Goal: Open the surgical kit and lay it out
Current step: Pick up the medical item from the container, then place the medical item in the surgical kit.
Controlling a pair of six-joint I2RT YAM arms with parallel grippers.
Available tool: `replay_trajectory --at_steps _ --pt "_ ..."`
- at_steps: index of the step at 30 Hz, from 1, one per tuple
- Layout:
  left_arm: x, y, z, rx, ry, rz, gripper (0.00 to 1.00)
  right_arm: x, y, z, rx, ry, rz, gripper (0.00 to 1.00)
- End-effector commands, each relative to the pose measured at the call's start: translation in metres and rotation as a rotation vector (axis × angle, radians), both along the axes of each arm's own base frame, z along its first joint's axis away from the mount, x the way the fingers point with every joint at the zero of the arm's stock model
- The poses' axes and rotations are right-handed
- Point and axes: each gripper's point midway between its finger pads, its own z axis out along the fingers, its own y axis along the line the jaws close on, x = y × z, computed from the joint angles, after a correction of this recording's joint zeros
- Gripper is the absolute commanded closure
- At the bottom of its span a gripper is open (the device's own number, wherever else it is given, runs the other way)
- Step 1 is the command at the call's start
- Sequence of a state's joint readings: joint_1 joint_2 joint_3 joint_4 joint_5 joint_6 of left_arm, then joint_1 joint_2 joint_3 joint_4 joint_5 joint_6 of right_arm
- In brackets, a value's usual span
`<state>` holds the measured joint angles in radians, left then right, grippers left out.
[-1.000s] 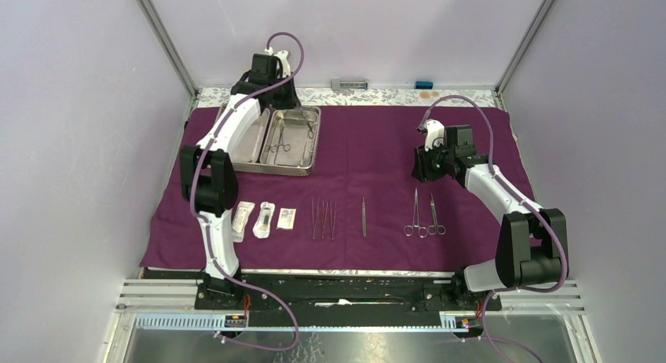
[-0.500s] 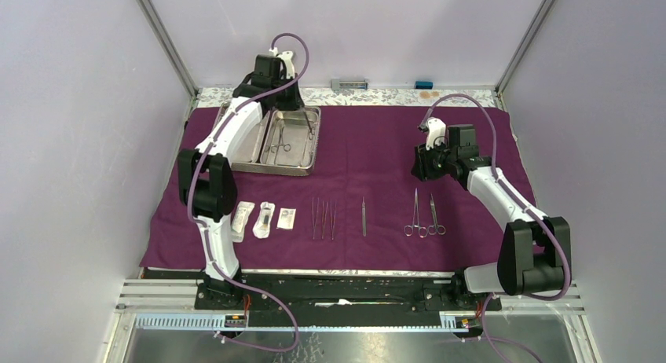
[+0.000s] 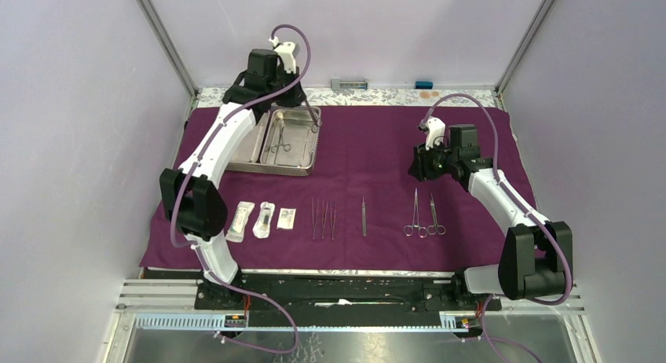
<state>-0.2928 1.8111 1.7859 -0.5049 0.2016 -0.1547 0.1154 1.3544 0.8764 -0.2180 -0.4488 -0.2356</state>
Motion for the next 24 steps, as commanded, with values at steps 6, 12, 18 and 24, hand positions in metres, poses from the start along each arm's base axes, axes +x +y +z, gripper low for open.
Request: replay_trajectory --at_steps 6,12,18,24 --pt "-0.070 -0.088 0.017 -0.186 0.024 -0.376 1.00 -0.031 0.053 0.064 0.242 -0.135 0.318 0.50" --pt "-0.120 -0.148 0.003 -0.275 0.095 -0.620 1.00 -0.051 0.071 0.096 0.365 -0.170 0.455 0.38" --pt "-0.161 -0.195 -0.002 -0.318 0.118 -0.778 1.00 -0.067 0.085 0.104 0.509 -0.109 0.517 0.33" --pt "-0.181 -0.216 -0.004 -0.328 0.121 -0.849 1.00 -0.073 0.090 0.108 0.577 -0.077 0.557 0.33"
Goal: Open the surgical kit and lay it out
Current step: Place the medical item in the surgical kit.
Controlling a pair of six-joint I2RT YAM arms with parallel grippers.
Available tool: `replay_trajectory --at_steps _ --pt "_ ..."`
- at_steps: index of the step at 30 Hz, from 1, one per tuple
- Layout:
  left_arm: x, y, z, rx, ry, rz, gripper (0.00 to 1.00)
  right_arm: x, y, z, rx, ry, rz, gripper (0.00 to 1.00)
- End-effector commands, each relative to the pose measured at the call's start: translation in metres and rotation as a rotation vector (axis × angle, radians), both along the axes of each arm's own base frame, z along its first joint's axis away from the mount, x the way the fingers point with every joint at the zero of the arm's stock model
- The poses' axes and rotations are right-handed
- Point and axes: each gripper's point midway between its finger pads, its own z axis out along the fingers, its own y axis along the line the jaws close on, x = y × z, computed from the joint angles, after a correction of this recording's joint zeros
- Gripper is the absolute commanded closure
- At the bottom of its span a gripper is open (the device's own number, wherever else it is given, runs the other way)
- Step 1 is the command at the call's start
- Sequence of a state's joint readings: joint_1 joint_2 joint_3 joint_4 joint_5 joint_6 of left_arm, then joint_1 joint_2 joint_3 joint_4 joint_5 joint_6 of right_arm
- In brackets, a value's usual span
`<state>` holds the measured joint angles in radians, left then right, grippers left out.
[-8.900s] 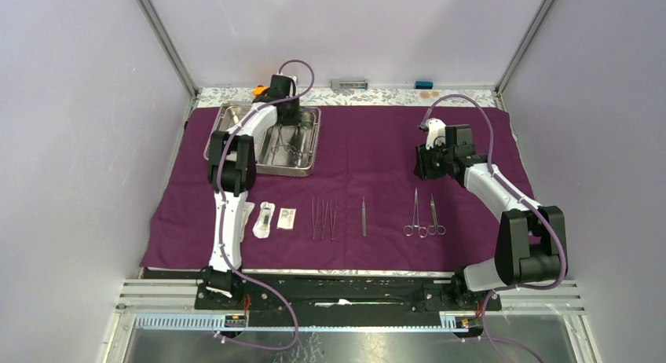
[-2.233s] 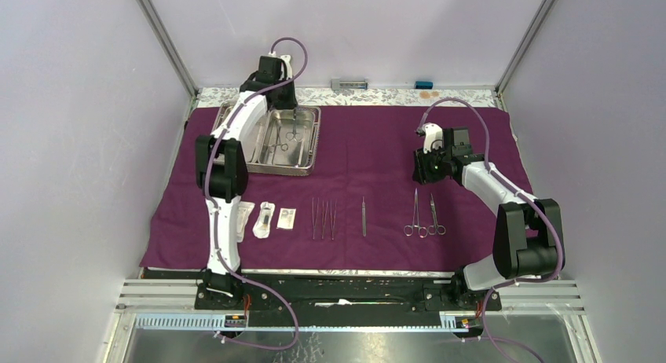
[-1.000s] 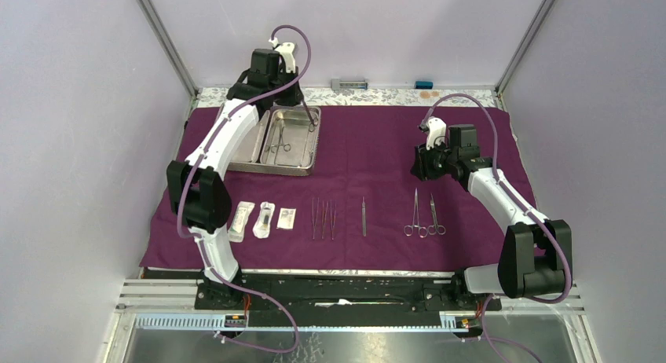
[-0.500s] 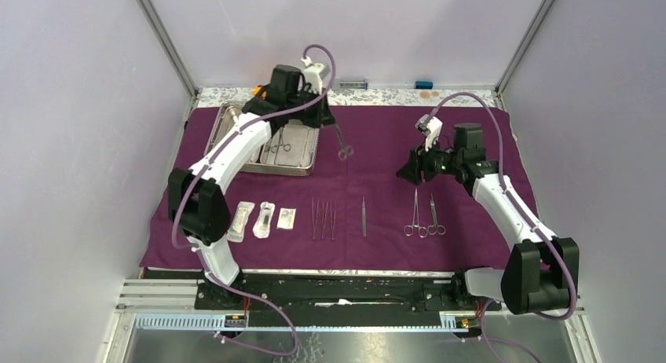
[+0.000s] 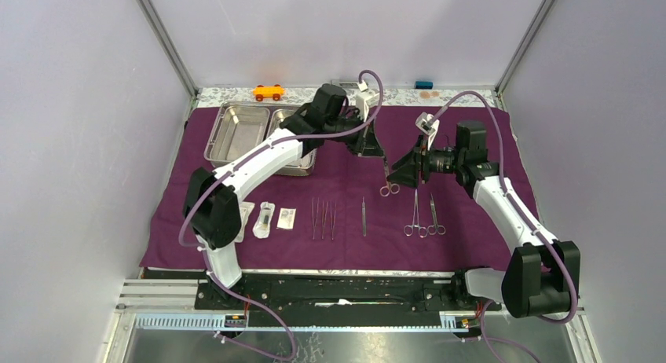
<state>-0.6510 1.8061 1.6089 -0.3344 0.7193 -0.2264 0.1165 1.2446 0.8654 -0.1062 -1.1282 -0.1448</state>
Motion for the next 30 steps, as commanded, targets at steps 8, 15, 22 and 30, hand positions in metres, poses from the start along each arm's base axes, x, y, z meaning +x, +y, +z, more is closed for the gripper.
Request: replay_trajectory --at_steps 8,15,22,30 --pt "-0.019 -0.019 0.020 -0.106 -0.047 -0.113 1.00 -0.008 0.009 0.003 0.072 0.012 0.089 0.36" --pt "-0.023 -0.018 0.017 -0.113 -0.044 -0.128 1.00 -0.007 0.011 0.001 0.088 0.030 0.109 0.50" --pt "-0.029 -0.018 0.016 -0.126 -0.035 -0.147 1.00 -0.003 0.013 -0.002 0.110 0.044 0.103 0.60" --pt "-0.035 -0.017 0.018 -0.145 -0.021 -0.161 1.00 0.002 0.014 -0.010 0.119 0.093 0.089 0.66"
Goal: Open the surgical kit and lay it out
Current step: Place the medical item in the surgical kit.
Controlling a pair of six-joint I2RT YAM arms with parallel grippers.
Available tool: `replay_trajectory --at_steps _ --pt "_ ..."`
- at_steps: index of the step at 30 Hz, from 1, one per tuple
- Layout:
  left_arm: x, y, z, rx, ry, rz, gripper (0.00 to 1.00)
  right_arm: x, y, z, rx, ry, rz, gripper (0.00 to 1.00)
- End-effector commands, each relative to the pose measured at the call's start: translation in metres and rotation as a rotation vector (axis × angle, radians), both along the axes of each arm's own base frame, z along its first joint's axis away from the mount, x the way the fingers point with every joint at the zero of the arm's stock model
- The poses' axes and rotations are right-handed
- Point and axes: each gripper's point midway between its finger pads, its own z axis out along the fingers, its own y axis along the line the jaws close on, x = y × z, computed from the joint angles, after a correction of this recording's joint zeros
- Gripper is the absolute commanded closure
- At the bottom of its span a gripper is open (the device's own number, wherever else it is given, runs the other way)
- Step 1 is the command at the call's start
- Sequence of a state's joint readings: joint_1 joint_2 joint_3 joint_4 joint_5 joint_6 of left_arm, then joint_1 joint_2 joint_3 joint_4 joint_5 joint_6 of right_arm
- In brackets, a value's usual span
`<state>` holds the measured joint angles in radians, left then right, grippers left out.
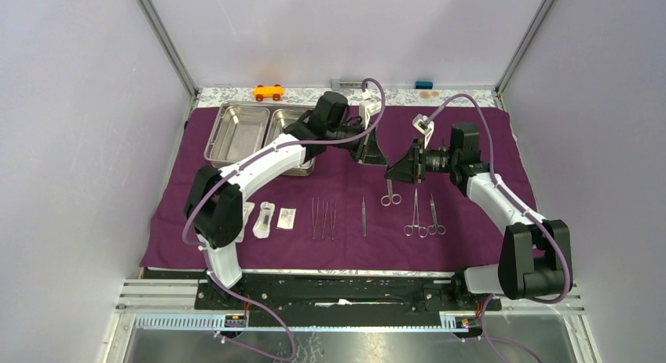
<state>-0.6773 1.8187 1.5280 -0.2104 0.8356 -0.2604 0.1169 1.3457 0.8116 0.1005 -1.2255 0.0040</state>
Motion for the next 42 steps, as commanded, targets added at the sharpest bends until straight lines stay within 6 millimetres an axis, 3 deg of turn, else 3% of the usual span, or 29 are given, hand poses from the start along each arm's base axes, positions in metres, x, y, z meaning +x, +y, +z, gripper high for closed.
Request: replay_trajectory --at_steps 1,8,10,13,14,18,21,26,32,42 --pt "-0.010 -0.002 0.030 -0.083 -0.062 -0.041 1.00 -0.001 0.004 0.005 0.032 -0.001 0.037 0.69" --pt "-0.010 0.000 0.029 -0.082 -0.076 -0.038 1.00 0.000 0.001 0.002 0.018 0.003 0.015 1.00" --pt "-0.007 0.000 0.030 -0.079 -0.091 -0.034 0.98 0.005 -0.008 -0.001 -0.010 0.001 -0.026 1.00" --pt "0.001 0.003 0.032 -0.051 -0.135 -0.008 0.76 0.007 -0.033 -0.015 -0.075 0.085 -0.103 1.00" --pt "0.003 0.004 0.032 -0.043 -0.149 0.001 0.69 0.009 -0.047 -0.021 -0.100 0.113 -0.137 1.00" --pt "0.008 0.007 0.035 -0.016 -0.191 0.027 0.56 0.006 -0.097 -0.050 -0.262 0.189 -0.220 1.00" --pt "0.014 0.010 0.032 0.008 -0.214 0.060 0.45 -0.005 -0.126 -0.076 -0.360 0.291 -0.226 1.00" --pt "0.020 0.013 0.023 0.034 -0.215 0.097 0.41 -0.020 -0.159 -0.104 -0.398 0.459 -0.215 1.00" --pt "0.021 0.013 0.017 0.042 -0.203 0.103 0.38 -0.023 -0.194 -0.131 -0.403 0.563 -0.259 1.00" --pt "0.022 0.012 0.012 0.047 -0.194 0.096 0.37 -0.014 -0.213 -0.144 -0.361 0.608 -0.290 1.00"
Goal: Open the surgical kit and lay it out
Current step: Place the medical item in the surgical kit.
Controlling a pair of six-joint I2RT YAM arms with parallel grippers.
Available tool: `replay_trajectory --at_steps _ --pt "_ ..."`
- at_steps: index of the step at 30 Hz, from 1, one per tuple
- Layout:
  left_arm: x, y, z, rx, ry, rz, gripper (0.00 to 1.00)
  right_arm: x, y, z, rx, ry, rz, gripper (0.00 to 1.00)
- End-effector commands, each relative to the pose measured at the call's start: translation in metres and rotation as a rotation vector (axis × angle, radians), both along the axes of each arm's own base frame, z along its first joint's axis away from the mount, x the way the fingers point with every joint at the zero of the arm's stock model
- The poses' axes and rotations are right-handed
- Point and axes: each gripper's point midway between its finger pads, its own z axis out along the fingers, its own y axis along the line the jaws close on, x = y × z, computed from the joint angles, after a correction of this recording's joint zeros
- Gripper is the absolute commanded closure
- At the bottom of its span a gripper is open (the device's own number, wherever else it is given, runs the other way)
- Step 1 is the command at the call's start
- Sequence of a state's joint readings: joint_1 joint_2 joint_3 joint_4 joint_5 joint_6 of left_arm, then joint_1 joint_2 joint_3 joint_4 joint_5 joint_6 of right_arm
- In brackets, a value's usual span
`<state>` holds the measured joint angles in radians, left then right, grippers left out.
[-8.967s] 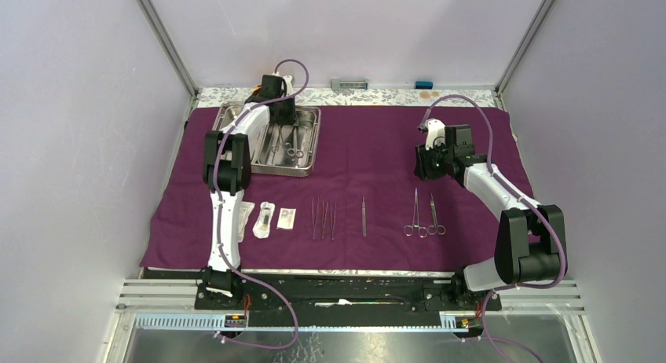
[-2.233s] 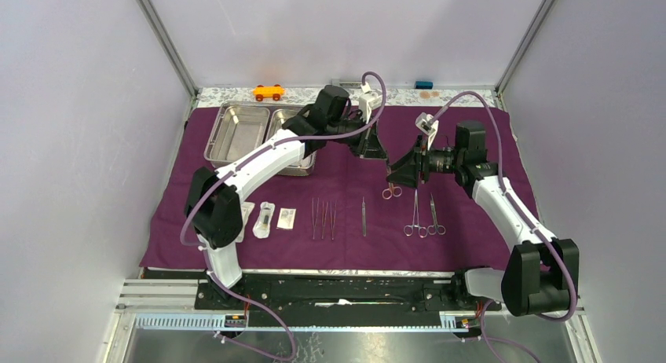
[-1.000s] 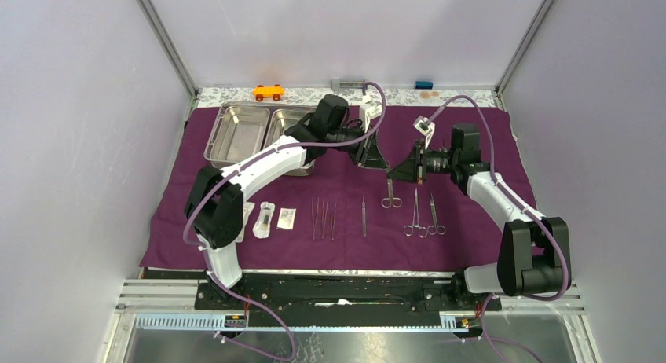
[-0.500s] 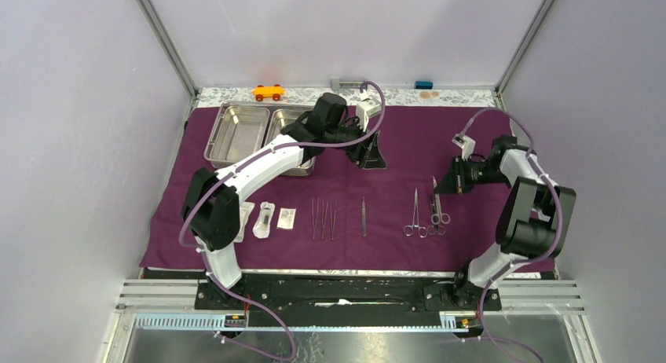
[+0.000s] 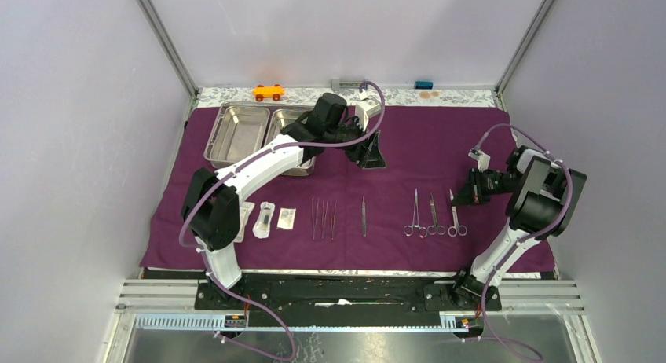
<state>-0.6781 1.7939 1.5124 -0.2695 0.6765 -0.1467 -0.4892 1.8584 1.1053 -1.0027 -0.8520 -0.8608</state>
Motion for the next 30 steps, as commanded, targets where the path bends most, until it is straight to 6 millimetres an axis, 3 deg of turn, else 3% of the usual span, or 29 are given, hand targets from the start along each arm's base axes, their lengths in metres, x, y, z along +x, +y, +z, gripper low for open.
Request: replay_trajectory --at_steps 1,16,30 --pt "0.002 -0.002 0.027 -0.047 -0.079 -0.006 0.37 0.008 -0.008 0.002 0.017 -0.011 -0.001 1.00" --pt "0.002 -0.003 0.025 -0.050 -0.064 -0.013 0.36 0.023 -0.008 -0.005 0.065 0.013 -0.060 1.00" --pt "-0.001 -0.003 0.027 -0.055 -0.063 -0.016 0.35 0.021 -0.012 -0.020 0.028 0.073 -0.099 0.97"
